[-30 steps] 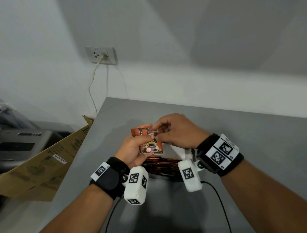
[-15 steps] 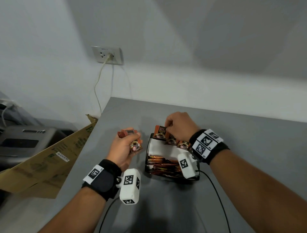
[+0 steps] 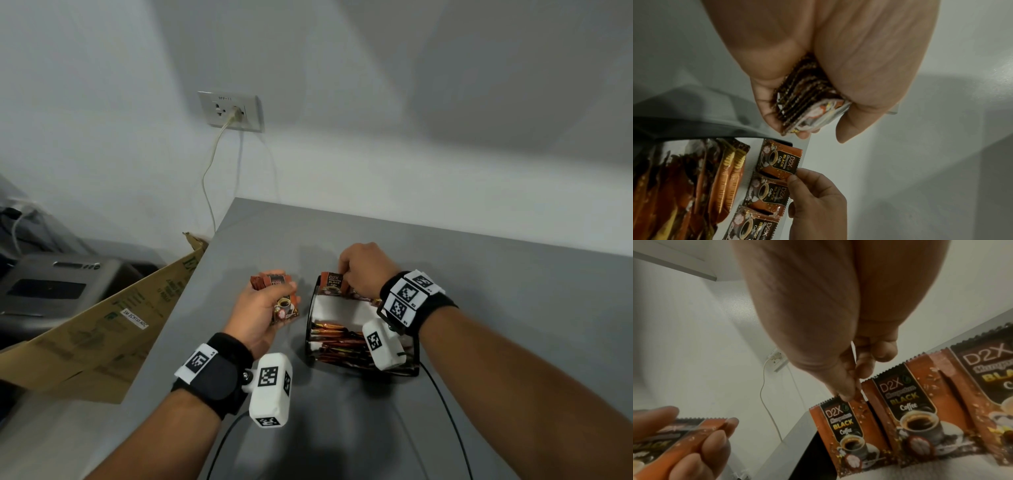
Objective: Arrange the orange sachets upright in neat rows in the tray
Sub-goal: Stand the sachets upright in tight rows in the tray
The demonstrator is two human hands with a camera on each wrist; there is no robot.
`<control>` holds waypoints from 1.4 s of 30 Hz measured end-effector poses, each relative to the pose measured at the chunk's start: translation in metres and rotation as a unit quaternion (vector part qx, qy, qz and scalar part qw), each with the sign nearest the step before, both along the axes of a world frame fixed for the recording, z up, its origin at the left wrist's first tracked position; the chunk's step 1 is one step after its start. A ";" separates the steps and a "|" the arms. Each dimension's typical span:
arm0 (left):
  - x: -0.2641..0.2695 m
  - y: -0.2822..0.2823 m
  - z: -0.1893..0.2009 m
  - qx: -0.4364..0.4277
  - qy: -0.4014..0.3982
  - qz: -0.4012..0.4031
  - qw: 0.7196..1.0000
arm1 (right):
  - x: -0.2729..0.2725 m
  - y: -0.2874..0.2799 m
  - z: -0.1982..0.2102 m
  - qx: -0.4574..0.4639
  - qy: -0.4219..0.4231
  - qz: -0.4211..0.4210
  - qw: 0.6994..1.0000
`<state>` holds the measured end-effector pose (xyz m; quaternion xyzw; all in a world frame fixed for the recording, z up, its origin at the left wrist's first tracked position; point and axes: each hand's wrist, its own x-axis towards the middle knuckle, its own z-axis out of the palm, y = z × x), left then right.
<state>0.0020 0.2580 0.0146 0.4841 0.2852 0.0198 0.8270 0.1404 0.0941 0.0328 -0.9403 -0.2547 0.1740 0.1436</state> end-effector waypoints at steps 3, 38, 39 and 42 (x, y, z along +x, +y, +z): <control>0.000 0.000 -0.001 -0.007 0.000 -0.003 1.000 | 0.000 0.002 -0.002 0.001 -0.008 -0.003 1.000; 0.022 -0.041 0.033 -0.063 -0.105 -0.116 0.986 | -0.018 -0.100 0.058 0.223 0.004 -0.130 0.966; 0.022 -0.038 0.031 -0.062 -0.102 -0.109 0.987 | -0.016 -0.106 0.051 0.182 -0.015 -0.130 0.974; 0.019 -0.032 0.024 -0.053 -0.088 -0.093 0.990 | -0.012 -0.117 0.020 0.123 -0.019 -0.140 0.982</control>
